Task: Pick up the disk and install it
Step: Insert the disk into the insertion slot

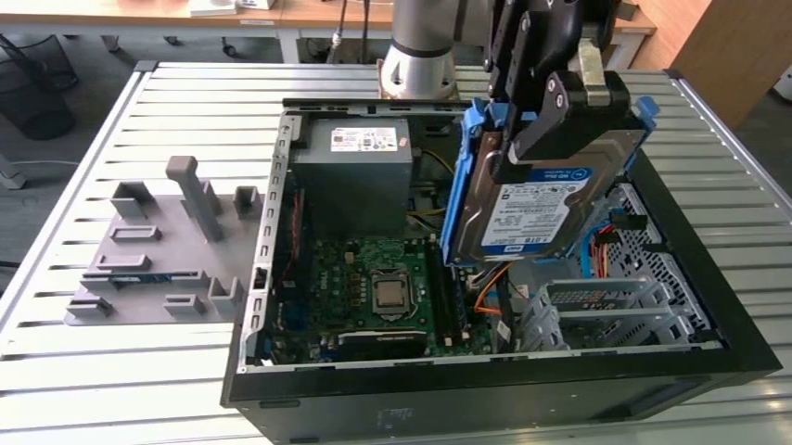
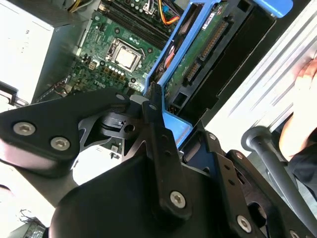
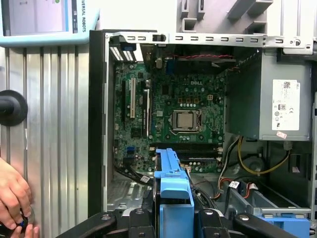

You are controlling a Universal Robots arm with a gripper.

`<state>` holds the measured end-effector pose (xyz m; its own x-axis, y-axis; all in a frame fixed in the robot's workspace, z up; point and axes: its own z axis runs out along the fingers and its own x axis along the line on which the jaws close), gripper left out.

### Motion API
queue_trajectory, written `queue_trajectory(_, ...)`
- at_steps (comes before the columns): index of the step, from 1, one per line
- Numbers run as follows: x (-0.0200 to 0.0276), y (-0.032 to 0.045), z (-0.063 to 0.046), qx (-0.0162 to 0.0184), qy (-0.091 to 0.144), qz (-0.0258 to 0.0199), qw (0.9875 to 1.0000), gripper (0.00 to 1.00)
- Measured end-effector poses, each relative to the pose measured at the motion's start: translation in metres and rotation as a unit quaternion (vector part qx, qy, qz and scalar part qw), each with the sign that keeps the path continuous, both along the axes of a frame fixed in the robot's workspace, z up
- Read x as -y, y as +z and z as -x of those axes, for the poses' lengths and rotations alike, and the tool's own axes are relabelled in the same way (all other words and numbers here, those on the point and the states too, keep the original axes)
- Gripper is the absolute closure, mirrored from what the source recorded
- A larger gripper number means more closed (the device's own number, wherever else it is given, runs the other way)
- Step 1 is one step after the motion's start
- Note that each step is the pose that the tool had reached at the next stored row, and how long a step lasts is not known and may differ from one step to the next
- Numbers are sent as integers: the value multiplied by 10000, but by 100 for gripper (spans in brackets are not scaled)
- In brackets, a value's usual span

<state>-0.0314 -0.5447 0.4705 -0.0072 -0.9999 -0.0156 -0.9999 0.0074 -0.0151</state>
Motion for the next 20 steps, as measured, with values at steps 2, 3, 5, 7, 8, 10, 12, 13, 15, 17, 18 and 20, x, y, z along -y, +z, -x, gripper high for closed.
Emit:
queue_trajectory(2,38,-4,-1,0,-2,0,10000,64)
queue_trajectory(3,50,-6,-3,0,-2,0,10000,64)
queue_trajectory(5,64,-11,-16,0,-2,1,10000,64)
queue_trajectory(7,66,-18,-79,-1,-3,0,10000,64)
queue_trajectory(8,66,-22,-105,-1,-3,1,10000,64)
queue_trajectory(10,67,-31,-152,-2,-2,0,10000,64)
queue_trajectory(12,69,-36,-174,-2,-2,1,10000,64)
queue_trajectory(13,73,-39,-176,-2,-2,2,10000,64)
queue_trajectory(15,87,-44,-177,-2,-3,2,10000,64)
queue_trajectory(17,113,-49,-178,-2,-2,3,10000,64)
queue_trajectory(18,126,-51,-178,-2,-2,3,10000,64)
queue_trajectory(20,161,-55,-179,-2,-2,5,10000,64)
